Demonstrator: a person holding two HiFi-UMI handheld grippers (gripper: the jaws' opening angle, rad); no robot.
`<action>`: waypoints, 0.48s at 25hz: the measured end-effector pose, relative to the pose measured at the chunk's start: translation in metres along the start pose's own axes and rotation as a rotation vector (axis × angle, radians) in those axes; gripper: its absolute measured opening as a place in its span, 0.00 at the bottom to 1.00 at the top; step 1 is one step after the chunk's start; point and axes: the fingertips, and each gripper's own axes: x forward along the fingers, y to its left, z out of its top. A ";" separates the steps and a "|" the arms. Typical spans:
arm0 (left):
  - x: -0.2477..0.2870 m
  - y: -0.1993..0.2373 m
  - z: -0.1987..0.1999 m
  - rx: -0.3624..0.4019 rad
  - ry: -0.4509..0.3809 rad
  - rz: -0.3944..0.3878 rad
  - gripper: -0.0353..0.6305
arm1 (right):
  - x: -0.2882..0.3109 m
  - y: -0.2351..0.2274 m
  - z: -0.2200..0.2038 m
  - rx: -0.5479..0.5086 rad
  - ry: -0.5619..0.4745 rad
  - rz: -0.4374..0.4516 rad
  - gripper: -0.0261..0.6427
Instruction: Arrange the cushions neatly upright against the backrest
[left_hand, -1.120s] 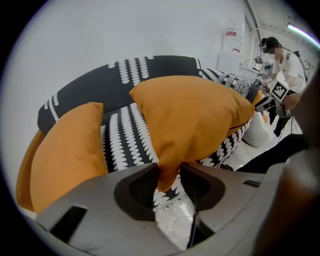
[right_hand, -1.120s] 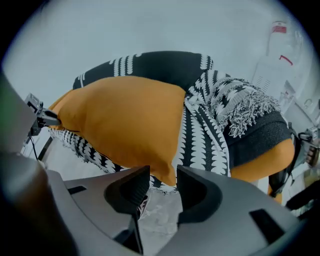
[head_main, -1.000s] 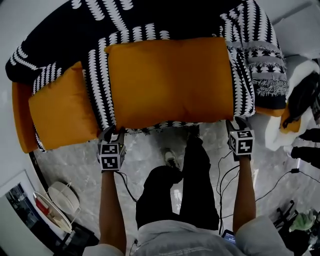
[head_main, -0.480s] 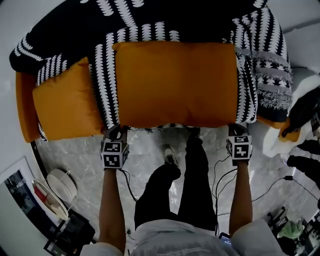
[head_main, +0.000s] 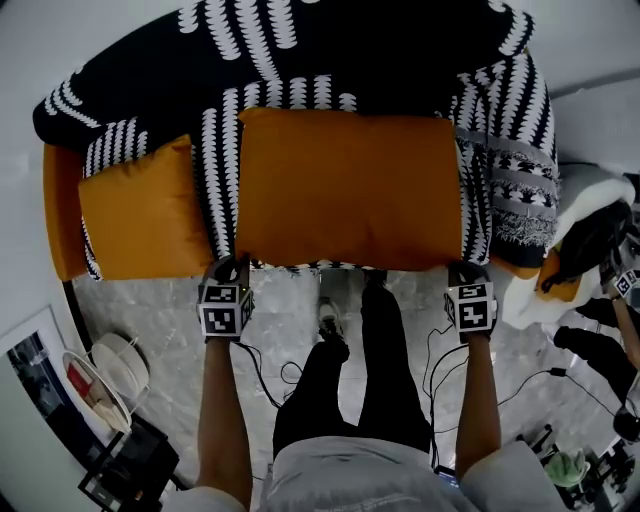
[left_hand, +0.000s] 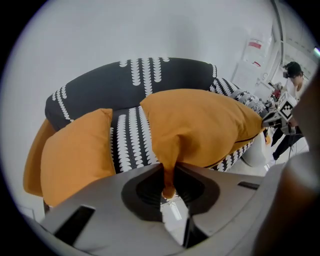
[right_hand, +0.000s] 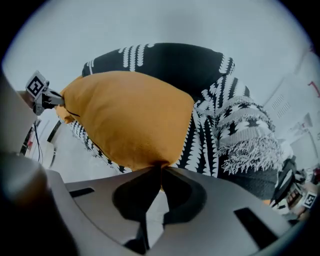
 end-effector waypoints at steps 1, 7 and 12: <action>-0.004 0.001 0.006 -0.004 0.004 0.002 0.16 | -0.006 -0.003 0.008 -0.010 -0.003 0.000 0.06; -0.032 0.000 0.056 -0.028 0.033 0.017 0.16 | -0.038 -0.028 0.061 -0.058 -0.033 0.030 0.06; -0.038 0.003 0.091 -0.053 0.041 0.055 0.16 | -0.057 -0.050 0.105 -0.089 -0.066 0.058 0.06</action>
